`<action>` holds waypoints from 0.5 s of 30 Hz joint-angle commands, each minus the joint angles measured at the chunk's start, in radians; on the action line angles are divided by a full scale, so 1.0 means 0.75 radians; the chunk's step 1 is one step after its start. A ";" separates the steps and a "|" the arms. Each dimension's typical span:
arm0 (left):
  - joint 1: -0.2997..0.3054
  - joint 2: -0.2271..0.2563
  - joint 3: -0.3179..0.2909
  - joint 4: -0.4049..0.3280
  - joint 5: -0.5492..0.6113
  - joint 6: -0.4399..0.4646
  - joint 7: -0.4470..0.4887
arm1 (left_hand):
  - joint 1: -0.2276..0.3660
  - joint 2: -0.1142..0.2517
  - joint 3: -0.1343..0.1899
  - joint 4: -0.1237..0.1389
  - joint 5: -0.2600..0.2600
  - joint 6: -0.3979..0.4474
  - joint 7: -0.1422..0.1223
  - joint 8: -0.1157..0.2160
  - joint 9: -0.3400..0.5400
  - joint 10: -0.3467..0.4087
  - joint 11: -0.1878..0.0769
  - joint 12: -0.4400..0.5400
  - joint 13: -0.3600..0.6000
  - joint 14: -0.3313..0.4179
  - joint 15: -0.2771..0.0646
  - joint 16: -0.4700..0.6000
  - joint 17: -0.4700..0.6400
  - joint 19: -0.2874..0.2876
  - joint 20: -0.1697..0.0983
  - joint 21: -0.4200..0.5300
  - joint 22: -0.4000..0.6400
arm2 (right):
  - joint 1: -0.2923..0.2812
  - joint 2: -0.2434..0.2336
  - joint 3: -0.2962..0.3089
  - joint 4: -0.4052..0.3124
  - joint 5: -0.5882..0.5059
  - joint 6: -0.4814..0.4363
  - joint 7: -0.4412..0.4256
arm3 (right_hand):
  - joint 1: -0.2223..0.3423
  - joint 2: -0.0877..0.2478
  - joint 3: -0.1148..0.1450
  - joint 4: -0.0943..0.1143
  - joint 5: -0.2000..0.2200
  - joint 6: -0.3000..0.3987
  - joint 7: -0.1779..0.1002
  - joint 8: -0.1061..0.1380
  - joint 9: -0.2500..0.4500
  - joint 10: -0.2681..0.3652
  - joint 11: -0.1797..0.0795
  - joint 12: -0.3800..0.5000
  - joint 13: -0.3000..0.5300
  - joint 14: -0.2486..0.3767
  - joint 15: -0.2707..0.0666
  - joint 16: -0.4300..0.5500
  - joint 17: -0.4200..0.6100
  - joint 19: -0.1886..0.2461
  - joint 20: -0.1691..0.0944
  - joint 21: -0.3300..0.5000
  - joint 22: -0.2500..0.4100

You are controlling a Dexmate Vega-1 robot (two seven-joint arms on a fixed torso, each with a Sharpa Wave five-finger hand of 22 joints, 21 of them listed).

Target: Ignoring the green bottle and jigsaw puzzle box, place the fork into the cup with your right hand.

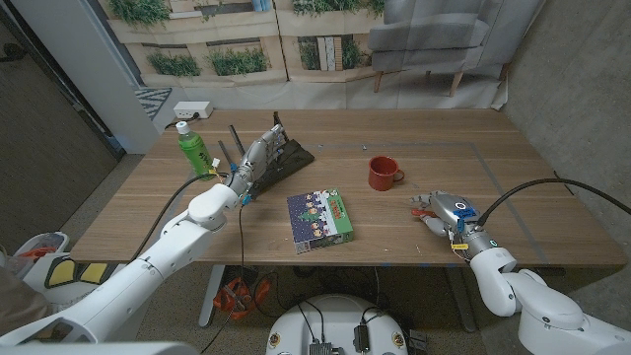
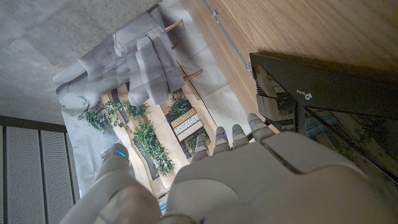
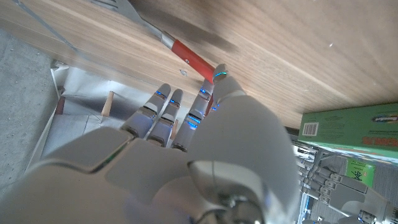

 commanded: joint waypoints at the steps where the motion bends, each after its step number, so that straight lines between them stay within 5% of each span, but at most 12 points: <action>1: -0.012 -0.012 0.000 0.022 -0.011 -0.021 -0.015 | 0.001 0.012 -0.002 0.000 -0.001 0.002 -0.003 0.005 0.004 0.011 0.005 0.001 0.001 -0.045 0.003 0.005 0.003 -0.006 0.007 0.008 0.006 | 0.005 0.016 0.030 -0.017 -0.007 0.009 -0.024 | 0.018 0.006 0.007 0.008 0.006 0.007 0.008 -0.001 0.007 0.054 -0.037 0.053 0.031 0.016 -0.255 0.009 0.003 0.008 -0.071 0.004 0.002; 15: -0.024 -0.030 0.001 0.060 -0.037 -0.042 -0.045 | 0.001 0.012 -0.002 0.000 -0.001 0.001 -0.002 0.005 0.004 0.014 0.005 0.002 0.002 -0.045 0.004 0.005 0.003 -0.007 0.006 0.008 0.006 | 0.034 0.049 0.037 -0.023 -0.028 0.020 -0.015 | 0.027 0.004 0.004 0.010 0.006 0.009 0.015 -0.005 0.008 0.057 -0.036 0.057 0.034 0.027 -0.255 0.012 0.007 0.014 -0.067 0.006 0.003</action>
